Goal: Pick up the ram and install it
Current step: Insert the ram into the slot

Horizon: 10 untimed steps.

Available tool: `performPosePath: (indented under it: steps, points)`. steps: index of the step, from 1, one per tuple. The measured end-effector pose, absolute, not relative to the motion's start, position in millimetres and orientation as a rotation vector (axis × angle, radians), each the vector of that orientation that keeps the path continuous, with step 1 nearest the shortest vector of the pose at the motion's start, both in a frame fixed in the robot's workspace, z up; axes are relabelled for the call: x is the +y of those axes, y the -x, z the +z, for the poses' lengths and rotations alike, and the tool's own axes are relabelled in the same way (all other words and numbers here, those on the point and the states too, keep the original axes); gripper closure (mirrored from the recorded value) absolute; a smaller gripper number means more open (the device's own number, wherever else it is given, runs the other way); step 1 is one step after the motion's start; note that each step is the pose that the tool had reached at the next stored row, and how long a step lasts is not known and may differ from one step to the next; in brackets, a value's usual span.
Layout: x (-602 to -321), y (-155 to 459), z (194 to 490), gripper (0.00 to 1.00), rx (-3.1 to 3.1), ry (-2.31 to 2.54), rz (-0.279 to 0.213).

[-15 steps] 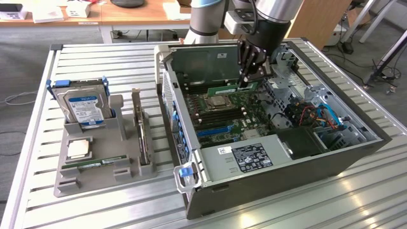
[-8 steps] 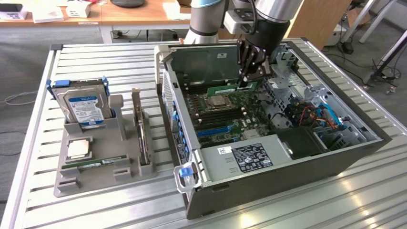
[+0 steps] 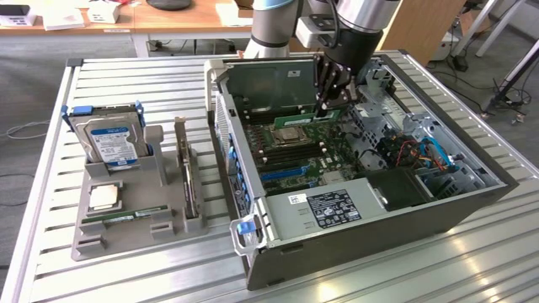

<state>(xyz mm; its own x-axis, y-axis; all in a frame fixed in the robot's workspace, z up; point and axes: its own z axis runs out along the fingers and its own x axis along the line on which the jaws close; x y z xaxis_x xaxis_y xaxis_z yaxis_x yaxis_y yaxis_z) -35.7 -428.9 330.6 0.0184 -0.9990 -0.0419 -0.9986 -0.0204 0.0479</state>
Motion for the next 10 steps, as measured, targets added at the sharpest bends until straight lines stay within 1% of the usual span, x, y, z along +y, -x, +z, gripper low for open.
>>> performPosePath:
  steps: [10]
  points:
    - [-428.9,35.7,320.0,0.88,-2.195,-2.238,-0.1]
